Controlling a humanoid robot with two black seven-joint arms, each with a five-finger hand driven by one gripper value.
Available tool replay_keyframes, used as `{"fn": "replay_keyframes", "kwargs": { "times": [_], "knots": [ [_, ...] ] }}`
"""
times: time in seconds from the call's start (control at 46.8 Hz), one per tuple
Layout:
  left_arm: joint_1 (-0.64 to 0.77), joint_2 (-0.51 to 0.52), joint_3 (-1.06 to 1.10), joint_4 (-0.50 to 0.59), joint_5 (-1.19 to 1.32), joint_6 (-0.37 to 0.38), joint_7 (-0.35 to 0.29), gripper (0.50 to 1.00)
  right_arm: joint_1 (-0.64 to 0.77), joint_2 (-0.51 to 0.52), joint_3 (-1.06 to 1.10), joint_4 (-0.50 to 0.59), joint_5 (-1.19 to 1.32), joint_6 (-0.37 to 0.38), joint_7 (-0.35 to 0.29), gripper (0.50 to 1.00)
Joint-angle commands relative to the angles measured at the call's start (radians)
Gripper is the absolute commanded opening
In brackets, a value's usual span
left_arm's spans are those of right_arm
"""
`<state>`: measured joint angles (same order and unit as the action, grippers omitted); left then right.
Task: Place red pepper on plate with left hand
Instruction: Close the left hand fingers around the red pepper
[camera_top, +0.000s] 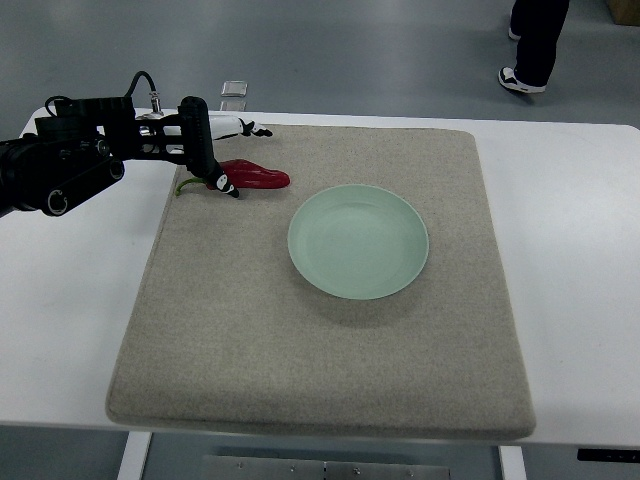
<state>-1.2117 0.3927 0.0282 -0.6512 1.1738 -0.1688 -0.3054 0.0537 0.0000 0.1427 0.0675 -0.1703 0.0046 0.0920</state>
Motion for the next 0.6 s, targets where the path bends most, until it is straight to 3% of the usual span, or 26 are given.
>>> {"fn": "replay_keyframes", "kwargs": {
  "times": [0.0,0.342,0.384,0.427,0.491,0.576],
  "knots": [
    [0.000,0.000,0.009,0.007,0.007,-0.003,0.000,0.994,0.000,0.000,0.000,0.000,0.000,0.000,0.000,0.932],
    [-0.003,0.003,0.010,0.008,0.006,-0.003,-0.005,0.984,0.000,0.000,0.000,0.000,0.000,0.000,0.000,0.932],
    [-0.003,0.005,0.012,0.010,0.007,-0.001,-0.005,0.967,0.000,0.000,0.000,0.000,0.000,0.000,0.000,0.932],
    [-0.003,0.003,0.013,0.008,0.010,-0.003,-0.005,0.900,0.000,0.000,0.000,0.000,0.000,0.000,0.000,0.932],
    [-0.003,0.002,0.013,0.008,0.010,-0.003,-0.005,0.862,0.000,0.000,0.000,0.000,0.000,0.000,0.000,0.932],
    [-0.002,-0.003,0.013,0.008,0.010,-0.001,-0.005,0.857,0.000,0.000,0.000,0.000,0.000,0.000,0.000,0.932]
  ]
}}
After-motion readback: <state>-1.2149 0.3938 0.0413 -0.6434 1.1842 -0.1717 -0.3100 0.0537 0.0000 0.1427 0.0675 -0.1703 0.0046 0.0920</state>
